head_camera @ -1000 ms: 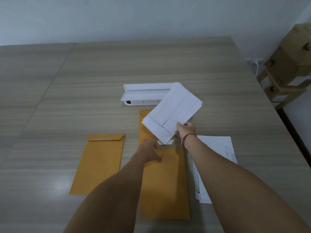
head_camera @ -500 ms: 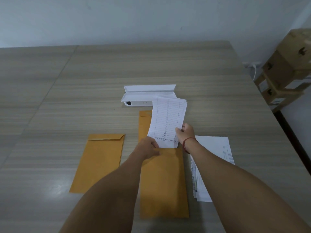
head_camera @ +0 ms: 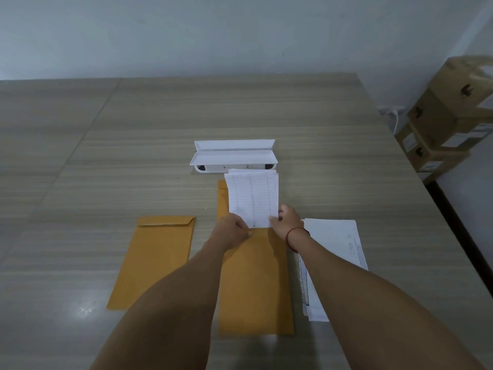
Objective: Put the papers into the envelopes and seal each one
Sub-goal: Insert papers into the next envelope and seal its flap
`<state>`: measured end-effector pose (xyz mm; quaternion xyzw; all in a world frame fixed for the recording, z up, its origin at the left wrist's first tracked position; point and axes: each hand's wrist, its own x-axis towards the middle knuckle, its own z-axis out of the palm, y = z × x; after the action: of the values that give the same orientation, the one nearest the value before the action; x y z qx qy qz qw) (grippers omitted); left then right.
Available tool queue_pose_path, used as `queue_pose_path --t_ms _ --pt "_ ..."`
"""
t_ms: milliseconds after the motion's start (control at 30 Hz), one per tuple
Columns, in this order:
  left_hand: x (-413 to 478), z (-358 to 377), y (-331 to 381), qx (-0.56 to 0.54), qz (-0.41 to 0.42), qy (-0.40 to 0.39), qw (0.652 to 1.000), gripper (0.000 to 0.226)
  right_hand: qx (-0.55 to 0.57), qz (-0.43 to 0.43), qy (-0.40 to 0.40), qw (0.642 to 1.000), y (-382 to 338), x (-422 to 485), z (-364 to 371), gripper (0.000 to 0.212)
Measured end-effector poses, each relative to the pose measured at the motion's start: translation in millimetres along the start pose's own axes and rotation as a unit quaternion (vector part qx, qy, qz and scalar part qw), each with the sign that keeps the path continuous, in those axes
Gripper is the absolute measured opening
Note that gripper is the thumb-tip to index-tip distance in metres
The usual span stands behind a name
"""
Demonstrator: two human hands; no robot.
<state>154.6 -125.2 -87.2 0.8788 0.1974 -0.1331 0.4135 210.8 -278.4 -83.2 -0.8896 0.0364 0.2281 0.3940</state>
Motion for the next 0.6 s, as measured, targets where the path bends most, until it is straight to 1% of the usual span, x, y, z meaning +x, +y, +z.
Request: queue_pose_path --t_ms 67,133,233,300,400,467,533,600 --pt "-2 1 2 -0.006 0.008 0.004 1.0 0.009 -0.002 0.001 -0.015 1.0 4 -1 -1 0.024" --pt "-3 2 3 -0.003 0.018 -0.001 1.0 0.011 0.023 -0.011 -0.018 1.0 3 -2 -3 0.023" --pt "-5 3 4 0.016 0.028 -0.007 0.999 0.015 0.068 -0.037 0.011 0.997 -8 0 -8 0.016" --pt "-4 4 4 0.012 0.028 -0.003 1.0 0.015 0.068 -0.036 0.025 0.997 -13 1 -10 0.009" --pt "-3 3 4 0.009 0.025 0.016 1.0 0.013 0.013 -0.016 -0.009 1.0 -7 0 -10 0.02" --pt "-3 3 3 0.019 0.031 0.012 0.999 0.014 -0.005 -0.008 -0.029 1.0 -3 -4 -11 0.028" --pt "-4 2 1 0.036 0.039 0.001 0.999 0.015 0.017 -0.017 -0.027 0.999 -7 -4 -14 0.033" --pt "-4 3 0 0.052 0.051 -0.007 0.997 0.016 0.044 -0.024 0.001 0.999 -17 -1 -18 0.033"
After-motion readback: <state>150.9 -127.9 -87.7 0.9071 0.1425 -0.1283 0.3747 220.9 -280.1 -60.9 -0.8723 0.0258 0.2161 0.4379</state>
